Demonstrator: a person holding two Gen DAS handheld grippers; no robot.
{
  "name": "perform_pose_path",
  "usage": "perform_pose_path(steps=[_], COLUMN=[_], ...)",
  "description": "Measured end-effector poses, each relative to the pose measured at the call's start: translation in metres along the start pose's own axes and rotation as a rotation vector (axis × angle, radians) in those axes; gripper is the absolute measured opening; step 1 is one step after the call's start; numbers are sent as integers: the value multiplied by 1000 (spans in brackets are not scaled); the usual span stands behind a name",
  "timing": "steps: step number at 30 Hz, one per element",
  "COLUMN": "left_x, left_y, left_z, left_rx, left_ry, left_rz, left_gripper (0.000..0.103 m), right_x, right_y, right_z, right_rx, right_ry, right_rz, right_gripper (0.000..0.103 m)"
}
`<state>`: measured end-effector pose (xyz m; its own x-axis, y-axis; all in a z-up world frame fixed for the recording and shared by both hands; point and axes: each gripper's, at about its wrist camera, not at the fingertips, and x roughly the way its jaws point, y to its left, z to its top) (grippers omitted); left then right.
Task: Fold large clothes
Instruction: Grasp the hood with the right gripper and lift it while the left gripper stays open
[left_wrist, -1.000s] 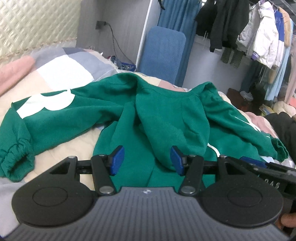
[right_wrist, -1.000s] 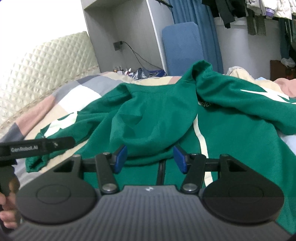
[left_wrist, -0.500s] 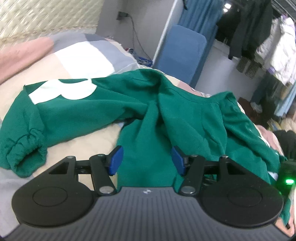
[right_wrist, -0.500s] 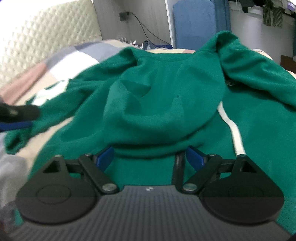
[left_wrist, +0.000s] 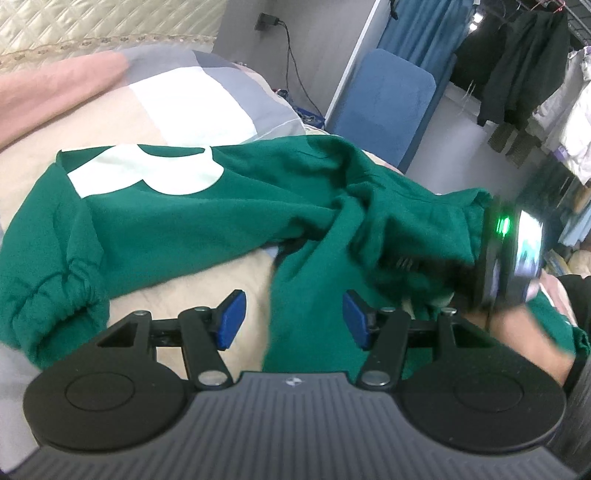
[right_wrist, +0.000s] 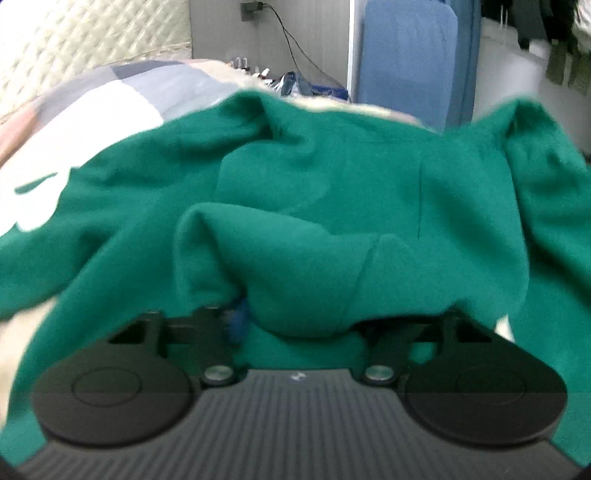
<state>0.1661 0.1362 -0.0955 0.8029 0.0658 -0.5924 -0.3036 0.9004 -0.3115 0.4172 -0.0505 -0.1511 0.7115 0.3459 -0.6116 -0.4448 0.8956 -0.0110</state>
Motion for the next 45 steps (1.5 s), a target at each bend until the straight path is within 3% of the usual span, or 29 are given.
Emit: perform_pose_path(steps=[2,5,12,15,18,24,25,28,30,34,37,45], left_x=[10,28,73,89,107,128,130,135,137,134,123,82], left_y=[4,9,21,27,31,38,37,35,35,35,32,23], left_z=[5,12,22,23,22,28,28,28,31,34,34,27], left_rx=[-1,3,26,5,-6,-40,-39,-20,-6,-15,0,-23], left_ry=[-2,-4,-24,-19,-6,-2,-3,3,7,3,-11,-20], left_rz=[1,0,-4,-13,7,7,4,0,-9,-24,-10,-74], left_gripper=[64,64,63,63,63,63,63,63,63,63,63,63], right_x=[8,17,56,77,108,164,166,170,161,130,95,-11], right_y=[-6,-23,-67,-82,-97,-127,-134,-140,-137,-143,-139,-112], right_z=[28,77,223,263,284,265,258,244,232,214,202,170], right_rx=[-7,-1,5,-16,-3,53,88,109,76,115,123,107], right_ry=[-16,-79,-271,-349,-355,-268,-261,-250,-258,-256,-256,-204], right_rz=[-29,-76,-228,-293,-345,-357,-335,-263,-267,-186,-182,-119], right_gripper=[31,27,24,24,24,29,34,69,79,79,79,79])
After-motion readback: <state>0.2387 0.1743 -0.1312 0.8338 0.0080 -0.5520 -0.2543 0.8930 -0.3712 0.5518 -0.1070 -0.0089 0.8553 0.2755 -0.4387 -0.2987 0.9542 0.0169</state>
